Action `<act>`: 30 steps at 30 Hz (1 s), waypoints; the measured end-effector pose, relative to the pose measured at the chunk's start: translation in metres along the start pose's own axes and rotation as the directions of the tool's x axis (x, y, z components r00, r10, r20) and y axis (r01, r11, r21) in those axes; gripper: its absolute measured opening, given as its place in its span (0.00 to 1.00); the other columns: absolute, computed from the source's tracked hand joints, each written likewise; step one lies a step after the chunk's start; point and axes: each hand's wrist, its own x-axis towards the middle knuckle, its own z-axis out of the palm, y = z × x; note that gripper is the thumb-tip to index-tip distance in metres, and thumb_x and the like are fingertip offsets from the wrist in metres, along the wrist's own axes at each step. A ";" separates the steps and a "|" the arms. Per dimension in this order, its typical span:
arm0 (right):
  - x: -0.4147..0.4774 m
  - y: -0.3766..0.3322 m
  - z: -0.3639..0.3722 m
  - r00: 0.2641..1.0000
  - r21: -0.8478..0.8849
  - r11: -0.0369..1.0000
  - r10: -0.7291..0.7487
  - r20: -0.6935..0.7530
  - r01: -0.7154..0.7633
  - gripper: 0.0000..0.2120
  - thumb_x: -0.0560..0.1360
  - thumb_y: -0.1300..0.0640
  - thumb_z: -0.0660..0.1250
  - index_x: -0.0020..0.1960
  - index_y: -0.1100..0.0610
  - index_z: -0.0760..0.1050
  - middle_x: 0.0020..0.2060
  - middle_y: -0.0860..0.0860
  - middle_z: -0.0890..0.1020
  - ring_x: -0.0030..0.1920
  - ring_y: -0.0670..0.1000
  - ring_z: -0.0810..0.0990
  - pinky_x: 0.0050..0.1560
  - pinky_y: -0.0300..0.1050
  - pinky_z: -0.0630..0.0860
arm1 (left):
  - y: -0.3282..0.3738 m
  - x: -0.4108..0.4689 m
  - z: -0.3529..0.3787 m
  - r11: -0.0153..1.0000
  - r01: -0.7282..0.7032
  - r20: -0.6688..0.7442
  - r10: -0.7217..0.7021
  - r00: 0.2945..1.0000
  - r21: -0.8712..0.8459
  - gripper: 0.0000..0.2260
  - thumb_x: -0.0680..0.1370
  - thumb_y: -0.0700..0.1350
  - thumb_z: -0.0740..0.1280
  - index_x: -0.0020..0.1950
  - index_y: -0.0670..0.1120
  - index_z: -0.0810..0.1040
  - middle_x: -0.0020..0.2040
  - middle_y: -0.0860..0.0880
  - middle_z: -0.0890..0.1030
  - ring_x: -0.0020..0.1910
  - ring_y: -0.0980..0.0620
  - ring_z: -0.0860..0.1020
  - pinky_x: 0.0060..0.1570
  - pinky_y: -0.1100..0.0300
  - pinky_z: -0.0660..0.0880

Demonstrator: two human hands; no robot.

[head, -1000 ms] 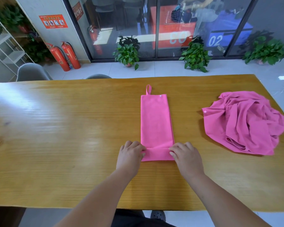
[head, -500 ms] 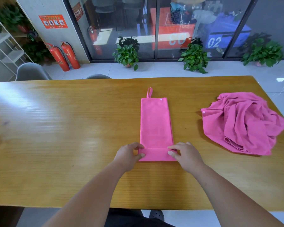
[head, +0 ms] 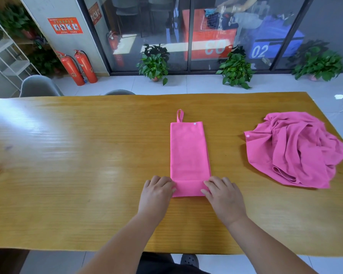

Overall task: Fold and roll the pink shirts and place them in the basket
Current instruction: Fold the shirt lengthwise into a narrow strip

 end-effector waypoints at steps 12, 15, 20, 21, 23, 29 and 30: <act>0.023 0.022 -0.022 0.862 0.441 0.797 0.187 0.471 -0.414 0.19 0.77 0.38 0.74 0.66 0.40 0.82 0.56 0.39 0.79 0.48 0.40 0.75 0.51 0.40 0.70 | -0.016 0.024 -0.020 0.836 0.442 0.469 -0.263 0.843 -0.325 0.13 0.82 0.59 0.70 0.66 0.60 0.80 0.57 0.61 0.82 0.49 0.55 0.79 0.47 0.58 0.73; 0.018 0.016 -0.023 0.868 0.403 0.824 0.196 0.457 -0.398 0.17 0.79 0.38 0.71 0.66 0.39 0.81 0.54 0.36 0.75 0.55 0.44 0.77 0.54 0.44 0.74 | -0.016 0.024 -0.019 0.822 0.451 0.457 -0.272 0.847 -0.346 0.14 0.80 0.60 0.72 0.64 0.60 0.80 0.58 0.61 0.81 0.48 0.59 0.78 0.44 0.61 0.72; 0.001 -0.005 -0.011 0.980 0.224 0.958 0.157 0.120 -0.181 0.08 0.81 0.47 0.70 0.58 0.45 0.84 0.53 0.37 0.76 0.54 0.44 0.74 0.50 0.43 0.78 | 0.000 0.010 -0.010 0.982 0.119 0.060 -0.111 0.992 -0.149 0.05 0.80 0.50 0.75 0.55 0.55 0.85 0.54 0.60 0.80 0.54 0.52 0.77 0.52 0.55 0.73; -0.003 -0.006 -0.008 0.990 0.174 0.976 0.122 0.078 -0.134 0.09 0.82 0.48 0.69 0.59 0.47 0.84 0.54 0.38 0.78 0.53 0.46 0.75 0.51 0.45 0.79 | 0.002 0.004 -0.008 0.993 0.063 0.017 -0.062 0.998 -0.100 0.04 0.80 0.50 0.73 0.55 0.54 0.85 0.54 0.59 0.81 0.53 0.50 0.78 0.50 0.54 0.72; -0.010 -0.003 -0.005 0.996 0.115 0.991 0.058 0.063 -0.065 0.14 0.81 0.46 0.69 0.64 0.48 0.83 0.59 0.41 0.79 0.54 0.50 0.76 0.51 0.49 0.80 | 0.004 -0.006 -0.004 0.999 0.011 -0.001 -0.011 1.000 -0.038 0.09 0.81 0.53 0.72 0.60 0.54 0.85 0.58 0.58 0.81 0.55 0.49 0.78 0.49 0.53 0.73; 0.001 0.009 -0.014 0.976 0.191 0.975 0.070 0.208 -0.111 0.24 0.77 0.40 0.73 0.72 0.44 0.79 0.63 0.36 0.77 0.58 0.45 0.74 0.57 0.44 0.78 | 0.003 -0.001 -0.015 0.960 0.222 0.199 -0.187 0.962 -0.173 0.21 0.80 0.57 0.73 0.72 0.58 0.79 0.68 0.62 0.77 0.65 0.54 0.74 0.63 0.55 0.71; 0.006 0.010 -0.016 0.968 0.227 0.963 0.087 0.236 -0.142 0.23 0.78 0.40 0.72 0.72 0.43 0.78 0.63 0.35 0.77 0.58 0.44 0.73 0.58 0.43 0.77 | 0.001 0.004 -0.017 0.947 0.254 0.240 -0.205 0.949 -0.195 0.19 0.81 0.58 0.72 0.72 0.59 0.78 0.68 0.63 0.77 0.65 0.55 0.74 0.63 0.55 0.70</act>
